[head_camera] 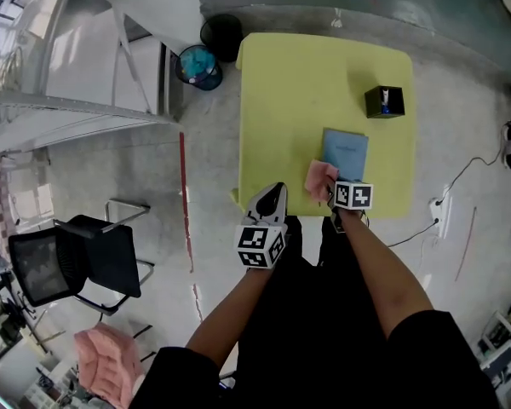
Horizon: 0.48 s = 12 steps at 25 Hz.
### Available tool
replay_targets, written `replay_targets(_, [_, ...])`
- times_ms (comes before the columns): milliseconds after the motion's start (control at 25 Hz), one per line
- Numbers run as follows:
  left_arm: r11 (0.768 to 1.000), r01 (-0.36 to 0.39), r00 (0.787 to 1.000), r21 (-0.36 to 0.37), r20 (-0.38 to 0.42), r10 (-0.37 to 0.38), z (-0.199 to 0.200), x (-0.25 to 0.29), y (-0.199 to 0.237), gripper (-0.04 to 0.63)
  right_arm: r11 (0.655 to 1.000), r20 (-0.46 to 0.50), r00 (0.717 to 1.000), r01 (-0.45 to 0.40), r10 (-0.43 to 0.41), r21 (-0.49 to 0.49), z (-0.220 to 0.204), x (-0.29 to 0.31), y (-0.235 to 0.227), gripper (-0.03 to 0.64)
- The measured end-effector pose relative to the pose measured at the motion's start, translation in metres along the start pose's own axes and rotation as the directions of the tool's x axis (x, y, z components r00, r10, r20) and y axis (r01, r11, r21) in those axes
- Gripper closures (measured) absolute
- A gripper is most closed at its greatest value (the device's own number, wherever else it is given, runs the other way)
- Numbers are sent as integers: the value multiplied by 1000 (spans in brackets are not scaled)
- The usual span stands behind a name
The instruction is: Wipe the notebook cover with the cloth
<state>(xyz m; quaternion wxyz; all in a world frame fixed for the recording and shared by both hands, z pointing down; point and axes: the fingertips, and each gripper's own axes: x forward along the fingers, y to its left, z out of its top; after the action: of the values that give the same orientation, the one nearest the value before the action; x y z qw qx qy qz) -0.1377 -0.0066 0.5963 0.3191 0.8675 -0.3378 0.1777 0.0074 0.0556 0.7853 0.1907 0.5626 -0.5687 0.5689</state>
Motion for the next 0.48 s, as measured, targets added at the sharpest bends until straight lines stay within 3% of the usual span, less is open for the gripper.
replay_targets(320, [998, -60, 998, -23, -20, 60, -18, 13, -32, 578, 993, -26, 996, -83, 81, -87, -10, 3, -12, 578])
replay_targets(480, [998, -68, 997, -14, -47, 67, -30, 22, -52, 578, 993, -45, 996, -79, 76, -84, -11, 3, -11, 578])
